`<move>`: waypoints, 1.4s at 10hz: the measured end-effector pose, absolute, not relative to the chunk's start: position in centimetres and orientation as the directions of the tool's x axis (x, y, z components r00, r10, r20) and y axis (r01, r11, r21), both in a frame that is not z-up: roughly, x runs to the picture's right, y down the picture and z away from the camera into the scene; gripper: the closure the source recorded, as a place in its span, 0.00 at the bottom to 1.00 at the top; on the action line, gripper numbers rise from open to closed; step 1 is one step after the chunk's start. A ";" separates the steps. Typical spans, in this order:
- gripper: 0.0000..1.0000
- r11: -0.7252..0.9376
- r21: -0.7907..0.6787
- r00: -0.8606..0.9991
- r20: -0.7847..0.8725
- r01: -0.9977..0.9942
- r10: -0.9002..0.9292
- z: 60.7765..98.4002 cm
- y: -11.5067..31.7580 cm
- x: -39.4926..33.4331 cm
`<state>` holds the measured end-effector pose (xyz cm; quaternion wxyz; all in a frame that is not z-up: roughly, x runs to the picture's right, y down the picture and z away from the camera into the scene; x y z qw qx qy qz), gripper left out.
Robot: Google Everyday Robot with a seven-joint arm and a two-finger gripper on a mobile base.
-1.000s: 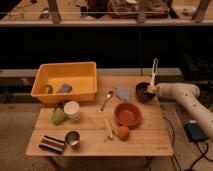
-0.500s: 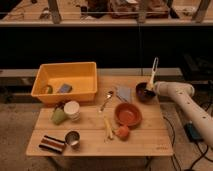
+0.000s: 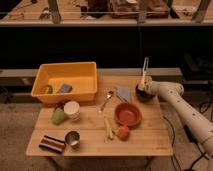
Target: Wipe purple bowl with brush
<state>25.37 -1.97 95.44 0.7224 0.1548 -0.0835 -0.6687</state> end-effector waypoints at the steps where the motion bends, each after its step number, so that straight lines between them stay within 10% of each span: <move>1: 0.83 0.048 0.346 0.084 -0.091 0.937 -0.992 94.6 -1.7 24.9; 7: 0.83 0.068 0.297 0.101 -0.099 0.952 -0.990 91.2 0.2 29.6; 14: 0.83 0.079 0.301 0.124 -0.135 0.950 -0.983 97.1 -4.0 27.8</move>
